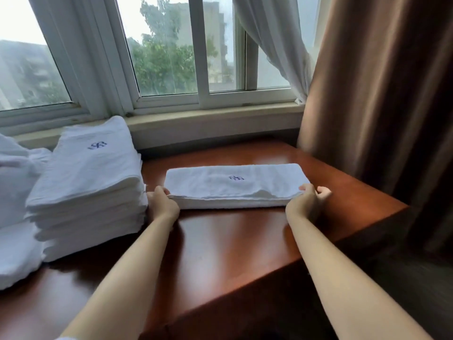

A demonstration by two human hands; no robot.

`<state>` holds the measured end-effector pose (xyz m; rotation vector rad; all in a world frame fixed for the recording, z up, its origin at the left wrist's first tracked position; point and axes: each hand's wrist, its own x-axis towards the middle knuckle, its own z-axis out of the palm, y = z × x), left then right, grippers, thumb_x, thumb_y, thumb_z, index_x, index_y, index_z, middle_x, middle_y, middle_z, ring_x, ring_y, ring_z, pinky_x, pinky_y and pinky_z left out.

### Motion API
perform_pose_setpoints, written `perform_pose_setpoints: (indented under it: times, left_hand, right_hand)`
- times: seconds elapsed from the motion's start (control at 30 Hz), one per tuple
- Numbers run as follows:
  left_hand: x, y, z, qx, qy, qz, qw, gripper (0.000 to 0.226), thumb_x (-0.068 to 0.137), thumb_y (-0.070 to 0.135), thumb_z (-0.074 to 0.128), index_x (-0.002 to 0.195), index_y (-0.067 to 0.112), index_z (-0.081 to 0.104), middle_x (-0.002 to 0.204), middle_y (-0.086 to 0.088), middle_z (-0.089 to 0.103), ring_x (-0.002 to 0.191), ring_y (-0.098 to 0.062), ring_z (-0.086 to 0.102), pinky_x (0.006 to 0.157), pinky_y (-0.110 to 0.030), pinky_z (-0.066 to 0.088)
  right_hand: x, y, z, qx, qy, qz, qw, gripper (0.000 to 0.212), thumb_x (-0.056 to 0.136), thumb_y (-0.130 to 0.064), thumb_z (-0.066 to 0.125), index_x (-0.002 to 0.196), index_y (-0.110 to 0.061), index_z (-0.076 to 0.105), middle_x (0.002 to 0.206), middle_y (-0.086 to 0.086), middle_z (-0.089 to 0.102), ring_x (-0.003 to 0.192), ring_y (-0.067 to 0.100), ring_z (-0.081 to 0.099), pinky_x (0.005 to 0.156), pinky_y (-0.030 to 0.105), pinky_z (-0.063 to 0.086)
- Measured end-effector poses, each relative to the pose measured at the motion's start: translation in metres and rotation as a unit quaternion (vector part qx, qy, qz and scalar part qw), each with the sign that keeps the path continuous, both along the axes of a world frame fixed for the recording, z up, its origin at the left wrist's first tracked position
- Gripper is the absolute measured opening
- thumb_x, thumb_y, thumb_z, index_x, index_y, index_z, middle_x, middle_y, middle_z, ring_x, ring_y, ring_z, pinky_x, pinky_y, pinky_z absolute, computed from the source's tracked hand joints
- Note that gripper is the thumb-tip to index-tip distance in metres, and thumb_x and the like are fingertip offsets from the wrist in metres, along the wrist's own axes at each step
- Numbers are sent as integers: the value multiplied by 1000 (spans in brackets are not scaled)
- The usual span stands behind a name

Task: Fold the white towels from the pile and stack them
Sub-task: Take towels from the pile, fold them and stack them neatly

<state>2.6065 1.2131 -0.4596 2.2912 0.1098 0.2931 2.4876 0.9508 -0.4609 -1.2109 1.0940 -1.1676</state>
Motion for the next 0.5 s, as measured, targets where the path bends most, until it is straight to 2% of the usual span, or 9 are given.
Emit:
perform_pose_setpoints:
  times: [0.03,0.1,0.17,0.2,0.27,0.33,0.5]
  left_hand:
    - [-5,3,-5,9,-1,-4,1000,27,86,-1,43,107,7,57,121,-22,47,108,-38,50,97,-35,38]
    - [-11,7,-12,19,-15,-8,1000,29,86,-2,41,109,8,57,120,-23,50,110,-39,50,97,-37,38]
    - [-13,10,-16,15,-29,-9,999,30,87,-2,40,109,9,58,119,-22,54,110,-40,51,96,-38,39]
    - [-12,10,-17,2,-32,-9,999,29,87,-2,41,108,9,58,117,-22,55,110,-39,51,95,-37,39]
    - [-13,11,-18,-25,-38,-11,999,25,85,-2,44,101,9,60,114,-19,57,108,-37,53,93,-35,40]
    - [-14,11,-18,-51,-43,-14,998,20,81,-1,48,93,12,59,109,-16,59,103,-34,55,89,-33,41]
    - [-13,12,-20,-92,-47,-24,994,12,76,6,55,82,17,56,83,-4,61,75,-25,54,58,-23,36]
  right_hand:
    - [-5,1,-3,30,-24,-2,999,24,75,-21,55,98,-19,47,97,2,54,84,24,48,68,31,28]
    - [-12,2,-3,46,-8,0,999,24,77,-19,55,100,-17,51,97,1,53,83,23,48,67,26,28]
    - [-16,0,-9,7,68,24,997,22,87,-13,49,107,-12,59,107,4,52,93,26,50,73,19,29]
    - [-18,-1,-11,-33,121,40,991,25,92,-11,44,110,-8,61,116,8,52,101,30,51,80,20,31]
    - [-21,-2,-13,-77,183,43,979,30,97,-13,38,115,-3,59,127,17,51,111,36,51,91,31,37]
    - [-20,-4,-10,-90,200,35,975,30,96,-17,40,115,-1,57,125,20,52,111,38,51,92,37,38]
    - [-9,-8,-11,-101,271,37,957,26,90,-25,53,110,-8,54,126,19,48,112,39,51,93,39,39]
